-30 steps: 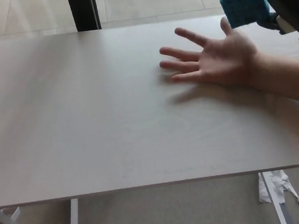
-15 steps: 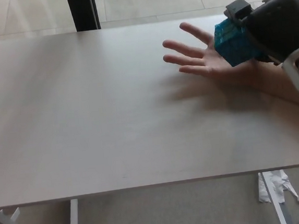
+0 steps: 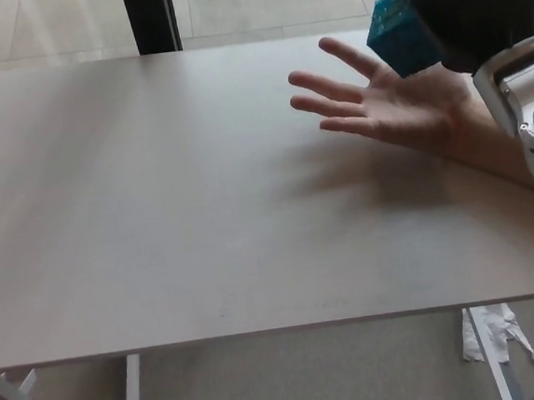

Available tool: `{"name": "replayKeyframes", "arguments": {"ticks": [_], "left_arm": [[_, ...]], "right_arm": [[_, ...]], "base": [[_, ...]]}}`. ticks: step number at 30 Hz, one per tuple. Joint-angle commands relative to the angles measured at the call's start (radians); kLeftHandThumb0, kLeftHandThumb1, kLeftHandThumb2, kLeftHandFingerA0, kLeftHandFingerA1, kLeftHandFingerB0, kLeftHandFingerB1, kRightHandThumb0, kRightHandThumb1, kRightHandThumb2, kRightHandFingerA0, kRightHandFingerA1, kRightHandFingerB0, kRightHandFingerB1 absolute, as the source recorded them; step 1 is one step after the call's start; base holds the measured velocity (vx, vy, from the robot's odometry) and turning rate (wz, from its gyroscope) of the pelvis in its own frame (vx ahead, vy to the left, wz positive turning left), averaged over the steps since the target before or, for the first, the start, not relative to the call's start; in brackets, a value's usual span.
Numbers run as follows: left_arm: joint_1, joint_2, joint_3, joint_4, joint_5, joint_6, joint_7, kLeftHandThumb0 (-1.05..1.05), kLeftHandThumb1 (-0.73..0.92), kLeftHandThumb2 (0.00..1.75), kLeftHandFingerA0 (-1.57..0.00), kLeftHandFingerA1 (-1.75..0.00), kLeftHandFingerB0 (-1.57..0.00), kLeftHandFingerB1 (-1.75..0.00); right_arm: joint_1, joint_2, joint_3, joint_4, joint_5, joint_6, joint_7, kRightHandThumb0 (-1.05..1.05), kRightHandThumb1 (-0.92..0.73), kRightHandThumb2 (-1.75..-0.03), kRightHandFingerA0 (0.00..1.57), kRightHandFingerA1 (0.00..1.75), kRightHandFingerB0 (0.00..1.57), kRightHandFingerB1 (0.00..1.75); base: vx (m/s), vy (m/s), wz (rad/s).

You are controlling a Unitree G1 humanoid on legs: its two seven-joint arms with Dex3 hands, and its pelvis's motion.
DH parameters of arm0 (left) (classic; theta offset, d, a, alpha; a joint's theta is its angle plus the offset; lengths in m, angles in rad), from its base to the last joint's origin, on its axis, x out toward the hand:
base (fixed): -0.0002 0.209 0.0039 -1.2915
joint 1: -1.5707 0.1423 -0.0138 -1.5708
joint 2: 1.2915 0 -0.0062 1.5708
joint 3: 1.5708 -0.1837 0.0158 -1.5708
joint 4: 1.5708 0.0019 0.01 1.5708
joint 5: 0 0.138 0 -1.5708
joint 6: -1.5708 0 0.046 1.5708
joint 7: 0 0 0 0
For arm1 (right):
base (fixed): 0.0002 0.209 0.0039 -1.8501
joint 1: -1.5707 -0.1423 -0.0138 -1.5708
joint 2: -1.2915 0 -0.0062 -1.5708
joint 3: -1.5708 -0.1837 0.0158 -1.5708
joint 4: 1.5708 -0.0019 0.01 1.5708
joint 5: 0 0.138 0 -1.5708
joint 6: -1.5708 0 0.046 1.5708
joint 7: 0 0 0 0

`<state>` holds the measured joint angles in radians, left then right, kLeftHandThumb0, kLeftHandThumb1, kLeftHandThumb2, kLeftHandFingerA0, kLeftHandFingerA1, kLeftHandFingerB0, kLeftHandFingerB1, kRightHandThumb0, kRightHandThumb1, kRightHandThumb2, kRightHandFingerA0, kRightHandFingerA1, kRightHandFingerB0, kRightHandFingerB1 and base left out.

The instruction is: The robot uses its right hand to pick up a cube kept in the middle of the desk infront of it and hands it to a person

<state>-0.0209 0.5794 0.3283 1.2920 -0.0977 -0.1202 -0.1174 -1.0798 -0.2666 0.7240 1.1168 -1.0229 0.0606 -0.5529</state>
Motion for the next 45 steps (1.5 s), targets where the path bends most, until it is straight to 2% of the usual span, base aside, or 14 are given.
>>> {"name": "replayKeyframes", "arguments": {"ticks": [1, 3, 4, 5, 7, 9, 14, 18, 19, 22, 23, 24, 37, 45], "left_arm": [[0.004, -0.002, -0.004, -0.002, 0.007, -0.023, 0.007, -1.05, 0.66, 0.95, -0.62, -1.46, -0.33, -1.32], [0.001, -0.003, 0.000, -0.005, 0.002, -0.022, 0.002, -1.05, 0.64, 0.97, -0.62, -1.44, -0.30, -1.42], [0.001, -0.003, 0.003, -0.004, -0.002, -0.023, 0.000, -1.05, 0.64, 0.98, -0.62, -1.45, -0.29, -1.42], [0.000, -0.002, 0.000, -0.004, 0.003, -0.025, 0.003, -1.05, 0.65, 0.98, -0.62, -1.43, -0.29, -1.40], [-0.002, -0.001, -0.001, -0.003, 0.003, -0.023, 0.005, -1.05, 0.64, 0.98, -0.59, -1.44, -0.29, -1.39], [-0.006, 0.000, 0.001, 0.000, 0.002, -0.018, 0.003, -1.05, 0.66, 0.94, -0.58, -1.46, -0.32, -1.30], [-0.009, -0.003, -0.001, 0.000, 0.004, -0.027, 0.006, -1.05, 0.65, 0.97, -0.59, -1.46, -0.33, -1.39], [-0.009, -0.005, -0.001, 0.004, 0.005, -0.022, 0.015, -1.05, 0.68, 0.93, -0.62, -1.45, -0.34, -1.30], [-0.009, -0.005, 0.000, 0.003, 0.004, -0.021, 0.015, -1.05, 0.66, 0.96, -0.64, -1.45, -0.32, -1.41], [-0.010, -0.004, 0.001, 0.001, 0.002, -0.017, 0.010, -1.05, 0.65, 0.97, -0.61, -1.47, -0.29, -1.40], [-0.005, -0.001, 0.000, 0.001, 0.004, -0.022, 0.008, -1.05, 0.66, 0.96, -0.62, -1.46, -0.31, -1.41], [-0.001, 0.000, 0.007, 0.001, -0.004, -0.024, 0.002, -1.05, 0.68, 0.92, -0.63, -1.46, -0.42, -1.35], [0.008, 0.003, 0.009, 0.005, -0.002, -0.011, 0.014, -1.05, 0.68, 0.99, -0.65, -1.44, -0.31, -1.41], [0.026, 0.000, 0.011, -0.001, -0.005, -0.019, 0.013, -1.05, 0.69, 0.95, -0.62, -1.44, -0.32, -1.30]], "right_arm": [[-0.014, 0.008, 0.031, 0.027, -0.027, 0.068, 0.028, -0.41, -0.52, -0.56, 0.92, 1.65, 0.93, 1.00], [0.010, 0.010, 0.065, 0.046, -0.048, 0.073, 0.039, -0.44, -0.49, -0.55, 1.00, 1.63, 0.96, 0.89], [0.010, 0.014, 0.063, 0.045, -0.030, 0.059, 0.100, -0.37, -0.38, -0.86, 1.27, 1.36, 0.87, 0.91], [0.013, 0.019, 0.060, 0.045, -0.016, 0.054, 0.134, -0.37, -0.50, -0.59, 0.97, 1.69, 0.90, 0.84], [0.017, 0.028, 0.074, 0.042, -0.021, 0.068, 0.177, -0.40, -0.49, -0.59, 0.96, 1.68, 0.89, 0.85], [0.035, 0.035, 0.078, 0.033, -0.021, 0.075, 0.174, -0.39, -0.51, -0.56, 0.87, 1.46, 0.86, 0.59], [0.056, 0.046, 0.100, 0.013, -0.027, 0.096, 0.227, -0.36, -0.56, -0.57, 0.71, 1.24, 0.76, 0.49], [0.066, 0.042, 0.094, -0.023, -0.016, 0.111, 0.301, -0.34, -0.57, -0.56, 0.49, 0.64, 0.52, 0.39], [0.070, 0.041, 0.082, -0.032, -0.004, 0.112, 0.310, -0.40, -0.47, -0.76, 0.28, 0.56, 0.31, 0.44], [0.079, 0.029, 0.059, -0.065, 0.011, 0.122, 0.351, -0.52, -0.57, -0.58, 0.06, 0.42, 0.19, 0.32], [0.080, 0.026, 0.060, -0.076, 0.007, 0.123, 0.366, -0.64, -0.40, -0.80, 0.00, 0.33, 0.08, 0.39], [0.072, 0.012, 0.063, -0.104, -0.001, 0.130, 0.409, -0.90, -0.52, -0.86, 0.00, 0.11, 0.09, 0.11], [0.027, -0.089, -0.004, -0.283, 0.028, 0.132, 0.699, -1.05, -0.59, -1.03, 0.00, 0.14, 0.00, 0.00], [0.153, -0.249, -0.217, -0.686, 0.164, 0.120, 0.795, -1.04, -0.57, -0.99, 0.00, 0.15, 0.00, 0.00]], "base": [[0.00, 0.000, 0.00], [0.00, 0.000, 0.00], [0.00, 0.000, 0.00], [0.00, 0.000, 0.00], [0.00, 0.000, 0.00], [0.00, 0.000, 0.00], [0.00, 0.000, 0.00], [0.00, 0.000, 0.00], [0.00, 0.000, 0.00], [0.00, 0.000, 0.00], [0.00, 0.000, 0.00], [0.00, 0.000, 0.00], [0.00, 0.000, 0.00], [0.00, 0.000, 0.00]]}}
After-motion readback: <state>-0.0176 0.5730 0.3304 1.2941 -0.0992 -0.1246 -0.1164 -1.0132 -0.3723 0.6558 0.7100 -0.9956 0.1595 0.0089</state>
